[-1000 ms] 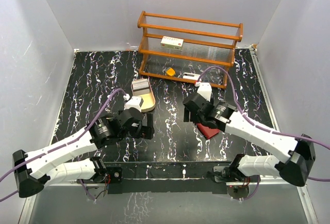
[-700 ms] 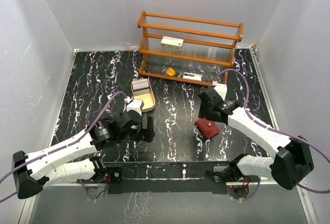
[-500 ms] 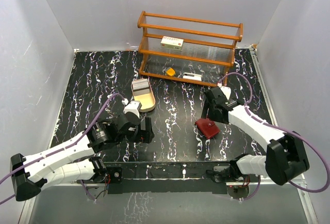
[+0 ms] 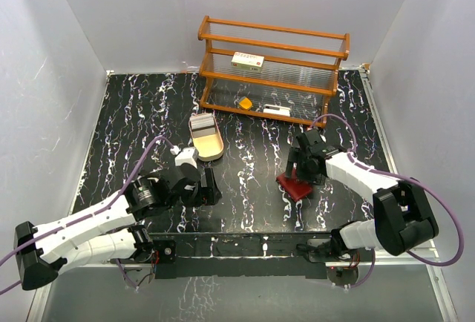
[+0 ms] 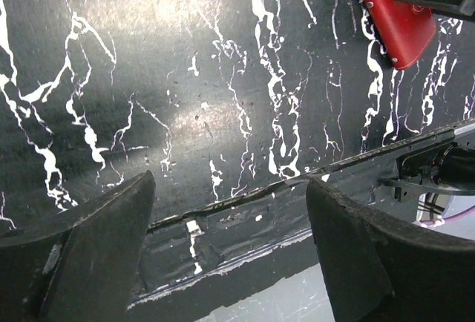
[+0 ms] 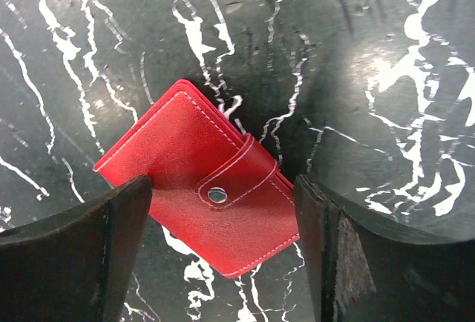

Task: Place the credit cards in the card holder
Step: Move the card holder to the center of the board.

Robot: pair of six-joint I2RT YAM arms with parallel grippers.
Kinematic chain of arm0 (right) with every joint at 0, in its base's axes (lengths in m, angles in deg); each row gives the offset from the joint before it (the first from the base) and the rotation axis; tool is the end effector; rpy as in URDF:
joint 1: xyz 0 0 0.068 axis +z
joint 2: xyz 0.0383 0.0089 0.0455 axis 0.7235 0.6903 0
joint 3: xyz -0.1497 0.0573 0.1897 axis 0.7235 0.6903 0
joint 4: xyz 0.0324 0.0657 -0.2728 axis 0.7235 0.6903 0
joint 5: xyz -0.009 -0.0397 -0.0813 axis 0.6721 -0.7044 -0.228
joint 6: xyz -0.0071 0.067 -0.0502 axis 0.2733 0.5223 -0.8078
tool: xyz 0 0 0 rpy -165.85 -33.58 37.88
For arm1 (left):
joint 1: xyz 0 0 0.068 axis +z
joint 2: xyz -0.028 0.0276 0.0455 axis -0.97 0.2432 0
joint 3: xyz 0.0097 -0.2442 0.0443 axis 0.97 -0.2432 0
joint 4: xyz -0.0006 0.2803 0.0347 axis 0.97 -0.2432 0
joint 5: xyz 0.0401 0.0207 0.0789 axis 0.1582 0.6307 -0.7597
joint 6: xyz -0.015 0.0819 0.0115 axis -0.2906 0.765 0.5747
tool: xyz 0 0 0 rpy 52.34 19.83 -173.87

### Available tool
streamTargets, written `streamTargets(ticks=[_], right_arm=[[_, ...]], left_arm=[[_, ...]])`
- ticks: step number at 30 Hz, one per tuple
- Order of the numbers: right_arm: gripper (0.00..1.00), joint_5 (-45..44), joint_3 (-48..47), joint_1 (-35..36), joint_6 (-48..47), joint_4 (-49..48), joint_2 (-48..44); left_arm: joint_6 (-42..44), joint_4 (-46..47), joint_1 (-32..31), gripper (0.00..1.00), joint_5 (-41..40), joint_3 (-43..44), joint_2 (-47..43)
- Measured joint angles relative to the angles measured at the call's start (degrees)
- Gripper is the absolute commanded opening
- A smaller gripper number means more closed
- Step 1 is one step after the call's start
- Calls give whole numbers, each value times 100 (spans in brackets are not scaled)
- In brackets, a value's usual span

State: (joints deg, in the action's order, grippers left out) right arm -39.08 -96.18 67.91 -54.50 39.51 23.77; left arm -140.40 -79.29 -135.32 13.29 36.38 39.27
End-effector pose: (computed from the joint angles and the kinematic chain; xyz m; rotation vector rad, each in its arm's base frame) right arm 0.2498 0.0917 0.1003 0.2987 2.7770 0.1107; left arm 0.1423 -0.2041 0.2207 -0.0054 2.3792 -0.7177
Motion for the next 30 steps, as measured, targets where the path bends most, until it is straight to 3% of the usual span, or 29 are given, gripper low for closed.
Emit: streamTargets(ticks=[9, 15, 22, 30], right_arm=[[63, 988, 323, 146, 28, -365, -127], [62, 1248, 404, 933, 487, -557, -227], [63, 1224, 192, 2057, 1032, -586, -26], [49, 546, -560, 2157, 1226, 168, -87]], left_arm=[[-723, -258, 13, 77, 24, -133, 98], [-855, -269, 245, 78, 223, -168, 168], [-750, -321, 348, 81, 284, -52, 278], [-693, -317, 348, 84, 245, 61, -101]])
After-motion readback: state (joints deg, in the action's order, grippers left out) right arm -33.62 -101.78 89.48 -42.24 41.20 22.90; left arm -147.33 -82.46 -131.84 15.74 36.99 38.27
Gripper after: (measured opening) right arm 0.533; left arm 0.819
